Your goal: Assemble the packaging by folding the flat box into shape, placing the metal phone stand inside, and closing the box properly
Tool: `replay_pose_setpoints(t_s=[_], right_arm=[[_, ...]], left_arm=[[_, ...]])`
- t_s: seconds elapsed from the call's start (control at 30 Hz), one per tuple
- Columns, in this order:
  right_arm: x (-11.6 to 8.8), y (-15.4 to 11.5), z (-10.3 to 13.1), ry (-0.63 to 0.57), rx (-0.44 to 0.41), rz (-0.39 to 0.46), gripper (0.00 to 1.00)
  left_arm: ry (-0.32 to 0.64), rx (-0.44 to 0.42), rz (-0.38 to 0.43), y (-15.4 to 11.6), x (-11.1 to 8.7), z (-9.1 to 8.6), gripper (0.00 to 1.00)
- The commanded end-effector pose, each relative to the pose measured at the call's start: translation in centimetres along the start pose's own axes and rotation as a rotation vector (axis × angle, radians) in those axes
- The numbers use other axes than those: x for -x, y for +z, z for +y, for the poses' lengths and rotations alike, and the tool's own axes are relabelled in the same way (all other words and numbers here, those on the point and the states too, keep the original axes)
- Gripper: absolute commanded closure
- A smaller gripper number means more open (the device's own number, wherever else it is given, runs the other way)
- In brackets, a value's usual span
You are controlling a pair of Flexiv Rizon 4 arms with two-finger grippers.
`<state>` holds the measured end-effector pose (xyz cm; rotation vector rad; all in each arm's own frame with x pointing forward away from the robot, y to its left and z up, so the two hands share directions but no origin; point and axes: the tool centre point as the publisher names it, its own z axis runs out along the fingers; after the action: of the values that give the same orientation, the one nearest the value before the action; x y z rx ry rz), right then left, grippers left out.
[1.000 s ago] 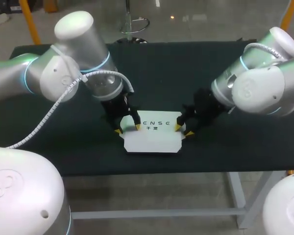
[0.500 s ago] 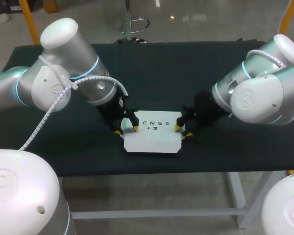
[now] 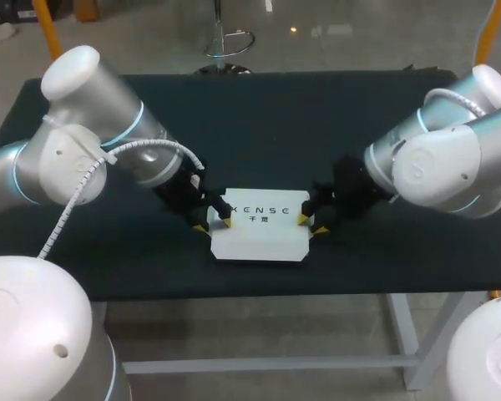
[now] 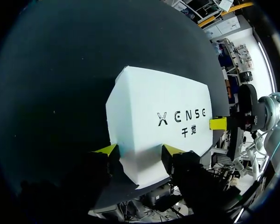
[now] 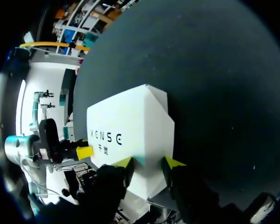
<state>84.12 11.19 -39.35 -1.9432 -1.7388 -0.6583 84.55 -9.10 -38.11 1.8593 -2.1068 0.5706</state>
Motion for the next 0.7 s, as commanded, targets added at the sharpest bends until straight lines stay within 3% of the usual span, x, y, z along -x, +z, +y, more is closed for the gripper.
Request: replay_pose_setpoints(t_s=[0.03,0.7], right_arm=[[0.47,0.53,0.19,0.001,-0.007,0.032,0.55],[0.67,0.53,-0.18,-0.002,0.022,0.074,0.53]], left_arm=[[0.001,-0.003,0.019,0.44,0.38,0.04,0.40],[0.003,0.006,0.052,0.76,0.70,0.18,0.50]])
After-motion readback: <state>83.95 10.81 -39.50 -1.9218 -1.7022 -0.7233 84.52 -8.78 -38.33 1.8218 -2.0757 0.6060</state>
